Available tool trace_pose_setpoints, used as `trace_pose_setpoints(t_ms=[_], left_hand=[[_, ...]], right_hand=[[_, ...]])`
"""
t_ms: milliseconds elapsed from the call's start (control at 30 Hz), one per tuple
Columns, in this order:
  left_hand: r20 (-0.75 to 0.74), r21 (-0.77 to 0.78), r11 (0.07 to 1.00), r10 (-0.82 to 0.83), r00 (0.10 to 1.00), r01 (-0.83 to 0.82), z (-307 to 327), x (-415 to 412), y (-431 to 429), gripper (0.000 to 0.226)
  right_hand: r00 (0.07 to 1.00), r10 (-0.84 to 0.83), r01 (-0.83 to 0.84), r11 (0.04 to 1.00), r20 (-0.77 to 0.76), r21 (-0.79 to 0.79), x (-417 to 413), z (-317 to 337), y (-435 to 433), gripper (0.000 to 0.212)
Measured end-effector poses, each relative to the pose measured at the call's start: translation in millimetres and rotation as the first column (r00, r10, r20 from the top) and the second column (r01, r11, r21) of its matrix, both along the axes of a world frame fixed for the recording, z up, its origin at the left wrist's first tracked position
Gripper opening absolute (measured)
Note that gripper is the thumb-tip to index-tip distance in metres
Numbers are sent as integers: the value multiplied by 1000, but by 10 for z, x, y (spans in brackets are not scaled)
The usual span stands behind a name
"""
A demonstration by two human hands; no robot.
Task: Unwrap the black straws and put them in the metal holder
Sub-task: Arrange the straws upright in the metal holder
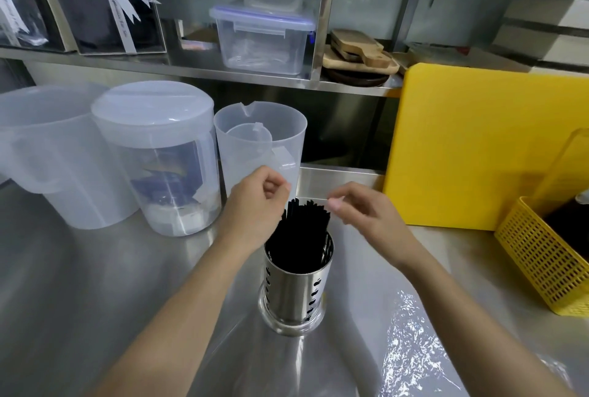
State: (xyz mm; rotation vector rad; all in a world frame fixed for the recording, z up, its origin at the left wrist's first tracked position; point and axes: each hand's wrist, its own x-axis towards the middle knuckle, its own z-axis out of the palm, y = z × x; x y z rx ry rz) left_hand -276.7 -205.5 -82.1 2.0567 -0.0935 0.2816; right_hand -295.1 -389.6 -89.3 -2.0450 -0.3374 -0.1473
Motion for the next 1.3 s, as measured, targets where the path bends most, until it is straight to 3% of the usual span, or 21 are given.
trace_pose_setpoints(t_ms=[33, 100, 167, 267, 500, 667, 867, 1033, 1067, 1167, 1300], left_hand=[[15, 37, 999, -29, 999, 28, -3, -9, -5, 4], [39, 125, 989, -89, 995, 84, -20, -12, -27, 7], [67, 227, 965, -147, 987, 129, -58, -7, -66, 12], [70, 327, 924, -230, 971, 196, -123, 11, -137, 17], [52, 564, 796, -298, 953, 218, -224, 55, -180, 26], [56, 540, 807, -319, 946, 240, -245, 76, -167, 24], [119, 513, 830, -320, 940, 218, -267, 75, -184, 28], [63, 487, 812, -401, 914, 323, -201, 94, -227, 25], [53, 453, 824, -405, 913, 340, -187, 97, -234, 17], [60, 280, 891, -389, 919, 358, -157, 92, -221, 30], [84, 5, 951, -309, 947, 310, -16, 98, -153, 18]], right_hand=[[998, -58, 58, 998, -4, 10, 38, -45, -49, 25], [986, -163, 159, 980, -21, -122, 110, -157, -109, 16], [980, -182, 161, 965, -83, -207, 145, -271, -123, 17], [976, -150, 118, 973, -159, -198, 132, -360, -90, 26], [980, -177, 157, 968, -87, -197, 175, -438, 20, 25], [986, -164, 152, 946, -21, -288, 185, -460, 56, 17], [994, -99, 96, 992, -38, -82, 160, -398, 49, 5], [996, -75, 72, 996, 50, 47, 128, -200, 74, 22], [994, -76, 69, 995, 83, 78, 115, -152, 95, 20], [980, -46, 24, 993, 193, 114, 70, -10, 165, 11], [984, -20, -11, 985, 178, 171, 72, 52, 173, 7]])
